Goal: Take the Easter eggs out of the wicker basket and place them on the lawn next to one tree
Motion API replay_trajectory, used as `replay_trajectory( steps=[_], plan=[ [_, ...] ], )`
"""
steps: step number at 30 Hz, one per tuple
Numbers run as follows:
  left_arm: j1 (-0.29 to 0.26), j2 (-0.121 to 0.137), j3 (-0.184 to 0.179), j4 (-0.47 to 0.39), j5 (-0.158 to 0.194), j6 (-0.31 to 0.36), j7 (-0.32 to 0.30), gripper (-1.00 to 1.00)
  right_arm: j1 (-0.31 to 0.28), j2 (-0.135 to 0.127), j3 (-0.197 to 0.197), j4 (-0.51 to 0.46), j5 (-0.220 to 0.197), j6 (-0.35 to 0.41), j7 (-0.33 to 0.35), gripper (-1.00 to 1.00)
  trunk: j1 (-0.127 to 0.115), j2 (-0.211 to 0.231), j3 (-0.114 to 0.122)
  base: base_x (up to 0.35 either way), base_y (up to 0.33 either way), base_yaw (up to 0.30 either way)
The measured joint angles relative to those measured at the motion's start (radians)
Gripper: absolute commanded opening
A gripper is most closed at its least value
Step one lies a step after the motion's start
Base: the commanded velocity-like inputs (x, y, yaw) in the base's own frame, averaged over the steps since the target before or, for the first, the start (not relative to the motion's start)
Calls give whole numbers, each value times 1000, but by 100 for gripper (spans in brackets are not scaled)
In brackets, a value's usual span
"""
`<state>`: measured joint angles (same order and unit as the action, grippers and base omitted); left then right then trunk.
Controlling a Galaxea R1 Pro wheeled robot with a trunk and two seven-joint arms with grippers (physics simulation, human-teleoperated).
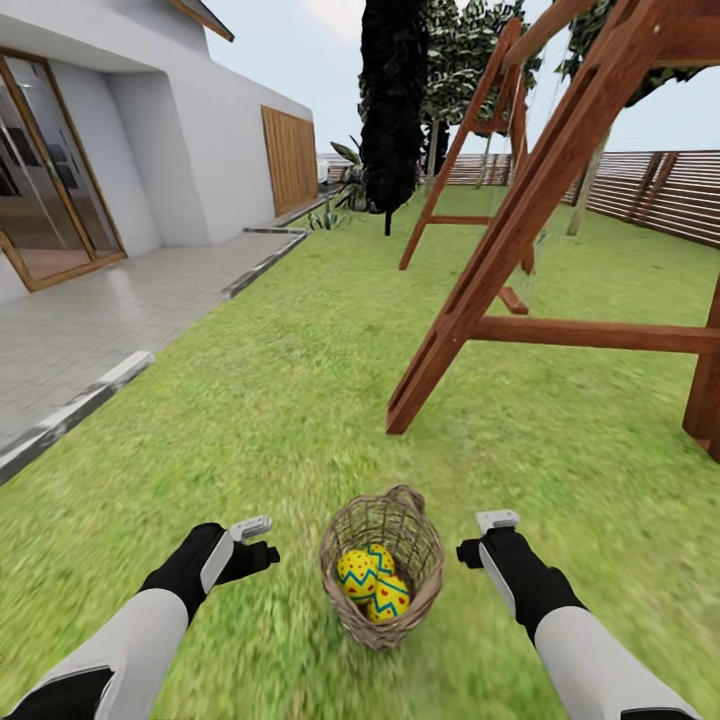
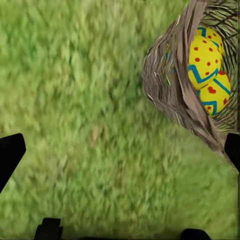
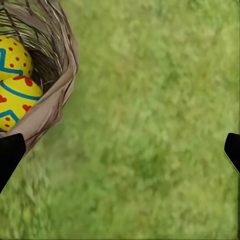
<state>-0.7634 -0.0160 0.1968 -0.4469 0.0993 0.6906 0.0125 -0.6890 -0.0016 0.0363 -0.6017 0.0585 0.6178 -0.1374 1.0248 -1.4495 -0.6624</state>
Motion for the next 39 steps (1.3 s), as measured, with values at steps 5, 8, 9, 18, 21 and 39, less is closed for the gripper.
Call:
replay_trajectory(
  steps=[5, 8, 9, 18, 21, 39],
  plan=[
    [0, 0, 1, 1, 0, 0, 0, 100, 0, -2, 2, 7, -1, -2, 7, 100, 0, 0, -1, 223, -247, 21],
    [0, 0, 2, 0, 0, 0, 0, 100, 1, -3, 2, 8, -2, -2, 9, 100, 0, 0, -1, 116, -114, 2],
    [0, 0, 2, 0, 0, -1, 0, 100, 1, -3, 2, 8, -2, -1, 9, 100, 0, 0, -1, 49, -48, 1],
    [0, -1, 2, 0, 1, 0, 0, 100, 1, -4, 0, 6, -1, 2, 7, 100, 0, 0, -1, 78, -99, 0],
    [0, -4, 4, 1, 3, 0, -1, 100, 1, -3, 0, 7, -1, 3, 5, 100, 0, 0, -1, 222, -239, 0],
    [23, -9, 114, 130, 341, -113, 101, 100, 1, -1, -1, 9, -4, -1, 4, 100, 0, 0, -1, 40, -41, 0]
  ],
)
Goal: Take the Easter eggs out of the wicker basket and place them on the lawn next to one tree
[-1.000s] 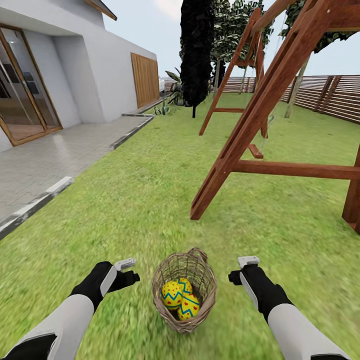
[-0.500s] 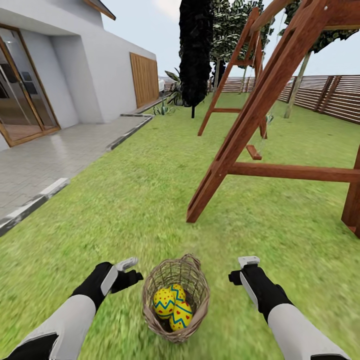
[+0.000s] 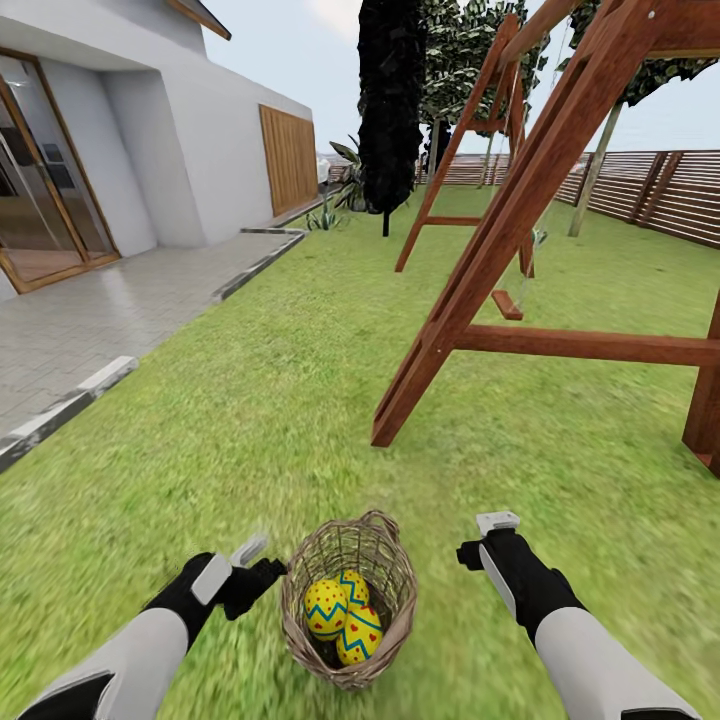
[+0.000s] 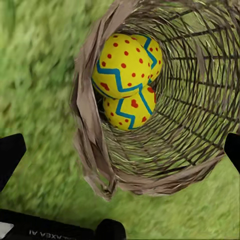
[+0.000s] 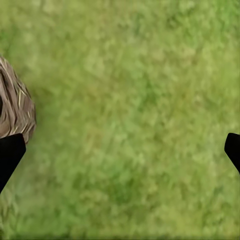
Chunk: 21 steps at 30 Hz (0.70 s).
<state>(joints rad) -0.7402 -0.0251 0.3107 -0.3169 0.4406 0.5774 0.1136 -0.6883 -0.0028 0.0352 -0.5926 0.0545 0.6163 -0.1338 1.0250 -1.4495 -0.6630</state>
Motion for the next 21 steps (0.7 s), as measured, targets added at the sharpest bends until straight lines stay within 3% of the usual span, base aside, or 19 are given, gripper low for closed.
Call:
replay_trajectory(
  steps=[3, 5, 9, 10, 12, 18, 19, 20, 21],
  plan=[
    [0, -21, 3, 25, 13, -104, 116, 100, 0, 0, 0, 0, 0, 0, 0, 100, 0, 0, 0, 0, 0, 0],
    [1, -30, 4, 36, 22, -213, 173, 100, 0, 0, 0, 0, 0, 0, 1, 100, 0, 0, 0, 0, 0, 0],
    [5, -30, 8, 103, 29, -456, 218, 100, 0, 1, 0, 0, 0, -2, 2, 100, 0, 0, 0, 0, 0, 0],
    [5, -30, 8, 111, 30, -492, 221, 100, 0, 0, 0, 0, 0, -2, 2, 100, 0, 0, 0, 0, 0, 0],
    [5, -30, 7, 119, 31, -529, 222, 100, 0, 0, -1, -1, 1, -2, 1, 100, 0, 0, 0, 0, 0, 0],
    [5, -40, 6, 126, 29, -551, 219, 100, 0, -4, -6, -15, -5, 1, 19, 100, 0, 0, 0, 0, 0, 0],
    [5, -47, 6, 127, 29, -551, 219, 100, 0, -6, -13, -17, -22, 1, 49, 100, 0, 0, 0, 0, 0, 0],
    [5, -56, 5, 128, 30, -550, 218, 100, 0, -14, -32, -29, -60, 3, 123, 100, 0, 0, 0, 0, 0, 0],
    [5, -62, 5, 130, 30, -549, 217, 100, 0, -48, -62, -58, -103, 6, 271, 100, 0, 0, 0, 0, 0, 0]
  ],
)
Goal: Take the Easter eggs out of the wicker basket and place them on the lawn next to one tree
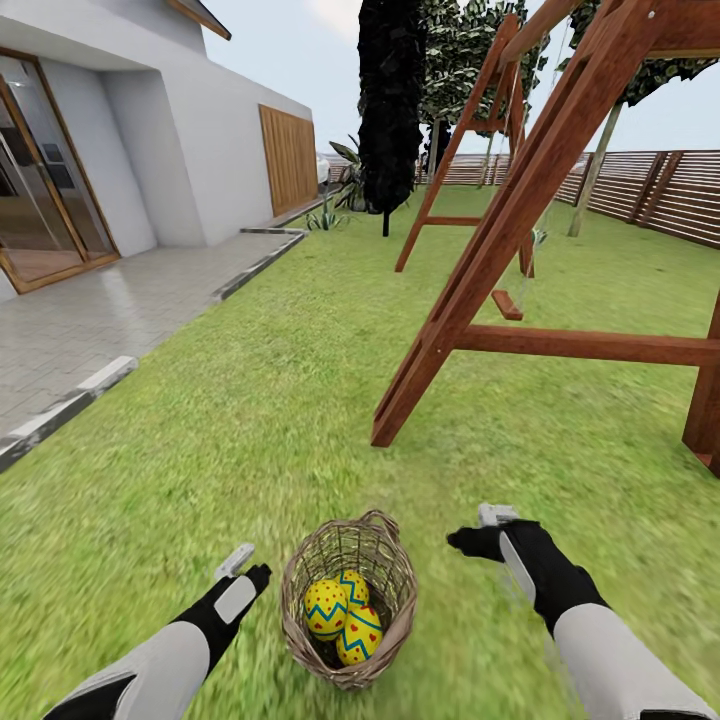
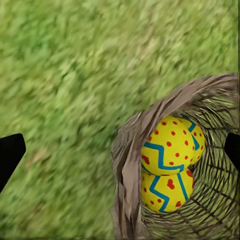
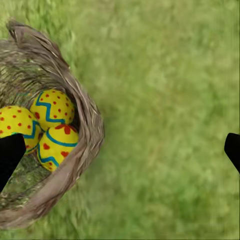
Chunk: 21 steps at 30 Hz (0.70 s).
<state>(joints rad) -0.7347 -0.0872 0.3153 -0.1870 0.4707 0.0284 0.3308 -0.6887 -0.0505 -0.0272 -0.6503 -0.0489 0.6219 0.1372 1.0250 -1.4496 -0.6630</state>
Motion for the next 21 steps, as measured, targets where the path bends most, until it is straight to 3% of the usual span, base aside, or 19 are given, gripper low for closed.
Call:
replay_trajectory(
  steps=[6, 10, 14, 21],
  plan=[
    [0, -13, 0, 2, 0, 1, -33, 100, 0, -88, -35, -13, -22, -1, 406, 100, 0, 0, 0, 0, 0, 0],
    [0, -18, -1, 5, 0, 2, -96, 100, 0, -111, -87, -12, -22, 0, 614, 100, 11, -21, -9, 0, 0, 0],
    [0, -18, -1, 4, -1, 2, -123, 100, 0, -115, -103, -12, -20, -1, 704, 100, 27, -49, -22, 0, 0, 0],
    [0, -18, 1, 5, 0, 2, -130, 100, 0, -120, -108, -14, -20, -2, 732, 100, 54, -98, -44, 0, 0, 0]
  ],
)
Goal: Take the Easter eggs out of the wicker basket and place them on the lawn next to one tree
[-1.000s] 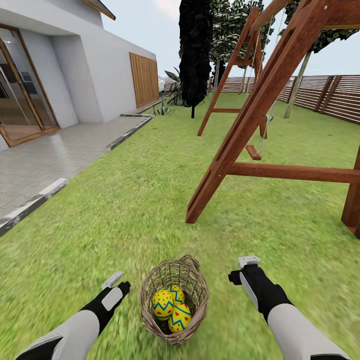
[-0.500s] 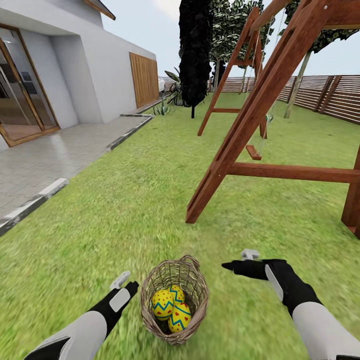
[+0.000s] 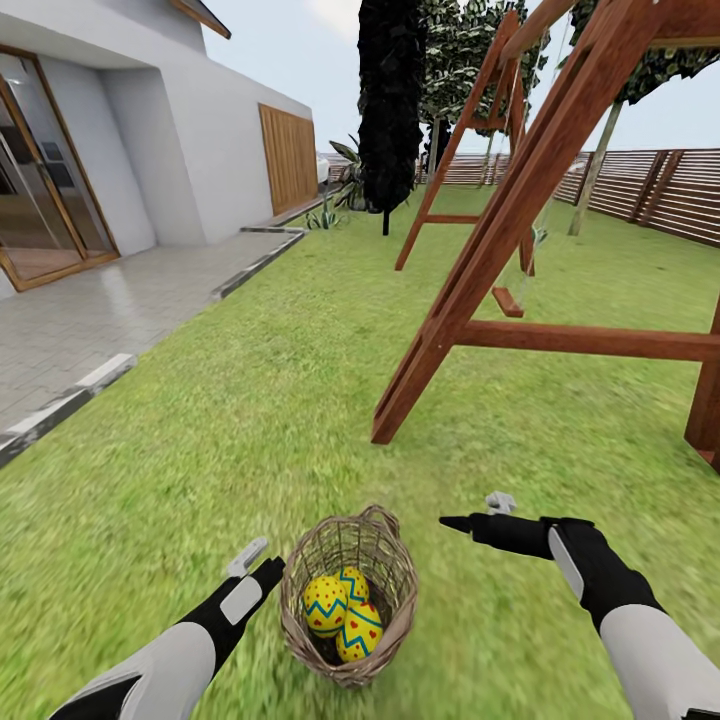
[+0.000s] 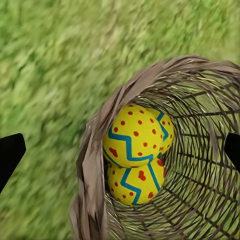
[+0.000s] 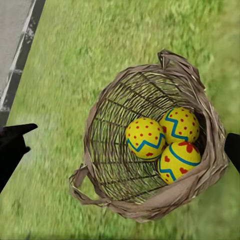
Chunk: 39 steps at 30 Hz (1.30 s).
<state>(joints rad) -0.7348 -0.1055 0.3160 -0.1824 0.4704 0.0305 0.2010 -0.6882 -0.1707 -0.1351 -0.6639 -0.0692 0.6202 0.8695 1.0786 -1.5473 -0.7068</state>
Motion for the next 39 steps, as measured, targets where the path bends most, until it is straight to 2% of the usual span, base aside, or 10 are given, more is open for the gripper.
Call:
replay_trajectory(
  steps=[5, 12, 20, 30, 39],
  plan=[
    [0, 0, 1, 6, 4, -2, 0, 100, 0, -4, 0, 0, 0, 1, 7, 100, 19, -35, -16, 0, 0, 0],
    [0, -7, -7, 71, 45, -11, 1, 100, 0, -4, 0, 0, 0, 2, 8, 100, 46, -84, -38, 0, 0, 0],
    [0, -5, -8, 75, 48, -9, -2, 100, 0, -3, 0, 1, 0, 2, 8, 100, 46, -84, -38, -5, -10, 0],
    [0, -9, -8, 75, 49, -8, -4, 100, 0, -3, 0, 1, -2, 2, 8, 100, 46, -84, -38, -58, -210, 0],
    [0, -9, -6, 77, 50, -8, -4, 100, 0, -3, 0, 1, -2, 2, 8, 100, 46, -84, -38, -2, -22, 0]
  ],
)
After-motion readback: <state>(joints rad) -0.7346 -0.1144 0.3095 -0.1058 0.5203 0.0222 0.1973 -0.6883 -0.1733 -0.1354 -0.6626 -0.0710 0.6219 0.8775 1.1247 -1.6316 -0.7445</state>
